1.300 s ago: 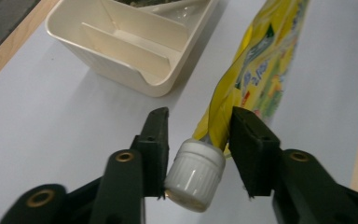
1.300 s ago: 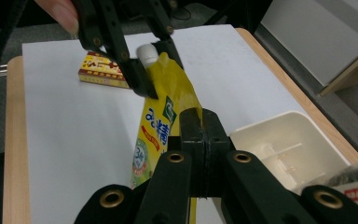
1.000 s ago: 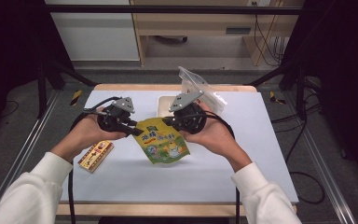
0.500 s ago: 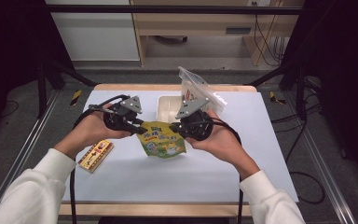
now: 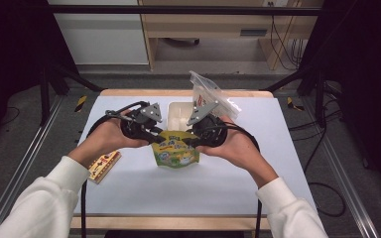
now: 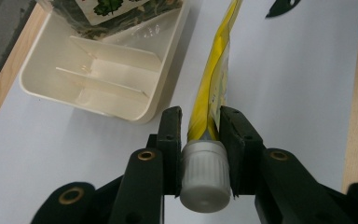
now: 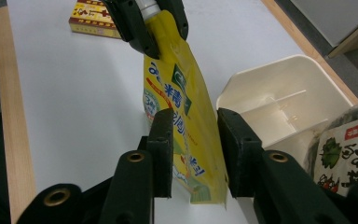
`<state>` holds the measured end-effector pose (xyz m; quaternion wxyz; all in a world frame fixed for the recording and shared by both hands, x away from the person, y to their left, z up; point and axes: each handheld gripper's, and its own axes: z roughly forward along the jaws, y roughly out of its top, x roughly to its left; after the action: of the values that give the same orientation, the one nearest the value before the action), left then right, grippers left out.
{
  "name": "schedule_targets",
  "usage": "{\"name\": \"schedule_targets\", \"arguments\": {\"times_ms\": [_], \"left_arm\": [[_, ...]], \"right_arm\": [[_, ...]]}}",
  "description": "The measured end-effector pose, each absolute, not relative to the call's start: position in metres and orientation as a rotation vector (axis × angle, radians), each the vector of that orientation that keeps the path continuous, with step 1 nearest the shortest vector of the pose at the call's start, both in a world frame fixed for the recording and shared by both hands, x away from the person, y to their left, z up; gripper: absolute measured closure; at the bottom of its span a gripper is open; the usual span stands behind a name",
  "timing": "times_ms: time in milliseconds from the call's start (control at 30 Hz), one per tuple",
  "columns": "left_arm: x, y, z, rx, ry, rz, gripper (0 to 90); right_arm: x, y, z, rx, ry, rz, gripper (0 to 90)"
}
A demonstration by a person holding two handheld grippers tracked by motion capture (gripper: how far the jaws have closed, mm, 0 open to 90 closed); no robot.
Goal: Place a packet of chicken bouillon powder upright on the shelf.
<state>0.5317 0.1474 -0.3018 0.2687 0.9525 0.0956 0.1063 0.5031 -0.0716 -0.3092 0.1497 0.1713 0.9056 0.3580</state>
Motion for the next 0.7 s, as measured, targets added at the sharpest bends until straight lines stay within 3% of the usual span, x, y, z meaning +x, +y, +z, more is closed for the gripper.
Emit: {"name": "schedule_targets", "arguments": {"times_ms": [700], "left_arm": [[0.532, 0.146, -0.301, 2.575, 0.245, 0.287, 69.4]], "right_arm": [[0.522, -0.058, -0.317, 0.489, 2.663, 1.028, 77.4]]}}
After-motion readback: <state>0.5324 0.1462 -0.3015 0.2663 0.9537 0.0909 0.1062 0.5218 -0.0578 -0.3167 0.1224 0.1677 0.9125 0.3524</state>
